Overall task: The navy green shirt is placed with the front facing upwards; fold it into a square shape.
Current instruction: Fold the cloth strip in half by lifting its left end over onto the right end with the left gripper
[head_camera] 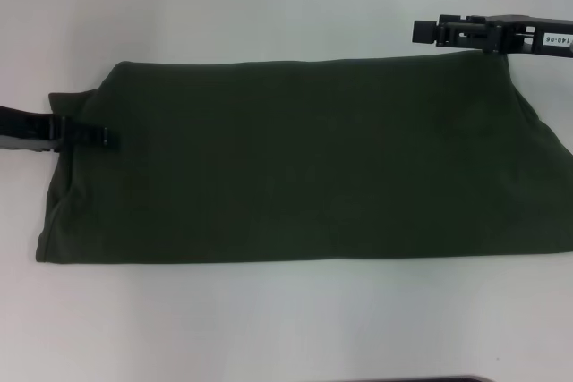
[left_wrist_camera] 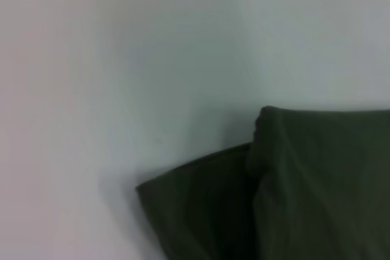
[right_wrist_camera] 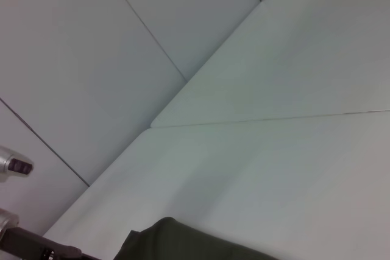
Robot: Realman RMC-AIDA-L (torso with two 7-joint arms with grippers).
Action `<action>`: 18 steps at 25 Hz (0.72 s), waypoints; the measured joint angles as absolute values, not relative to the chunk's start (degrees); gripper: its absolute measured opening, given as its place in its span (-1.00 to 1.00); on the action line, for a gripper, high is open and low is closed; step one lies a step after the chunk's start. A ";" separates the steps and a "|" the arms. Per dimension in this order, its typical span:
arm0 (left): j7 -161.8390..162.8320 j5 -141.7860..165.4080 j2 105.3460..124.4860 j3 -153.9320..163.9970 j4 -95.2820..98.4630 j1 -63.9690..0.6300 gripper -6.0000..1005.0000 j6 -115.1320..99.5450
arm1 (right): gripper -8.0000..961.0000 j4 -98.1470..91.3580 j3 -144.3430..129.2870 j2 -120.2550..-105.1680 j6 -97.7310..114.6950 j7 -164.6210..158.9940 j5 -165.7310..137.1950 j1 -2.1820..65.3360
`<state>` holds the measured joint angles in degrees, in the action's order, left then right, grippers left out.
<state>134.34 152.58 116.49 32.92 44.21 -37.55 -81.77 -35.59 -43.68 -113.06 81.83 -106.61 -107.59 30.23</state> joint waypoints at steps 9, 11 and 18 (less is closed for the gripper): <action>134.22 152.49 116.97 33.13 44.67 -38.00 0.71 -81.63 | 0.90 -35.59 -43.68 -113.02 81.80 -106.61 -107.68 30.23; 134.21 152.49 117.02 33.14 44.69 -38.03 0.70 -81.46 | 0.90 -35.59 -43.68 -113.03 81.71 -106.61 -107.68 30.23; 134.20 152.49 117.16 33.14 44.55 -38.06 0.57 -81.11 | 0.90 -35.59 -43.68 -113.11 81.57 -106.61 -107.57 30.23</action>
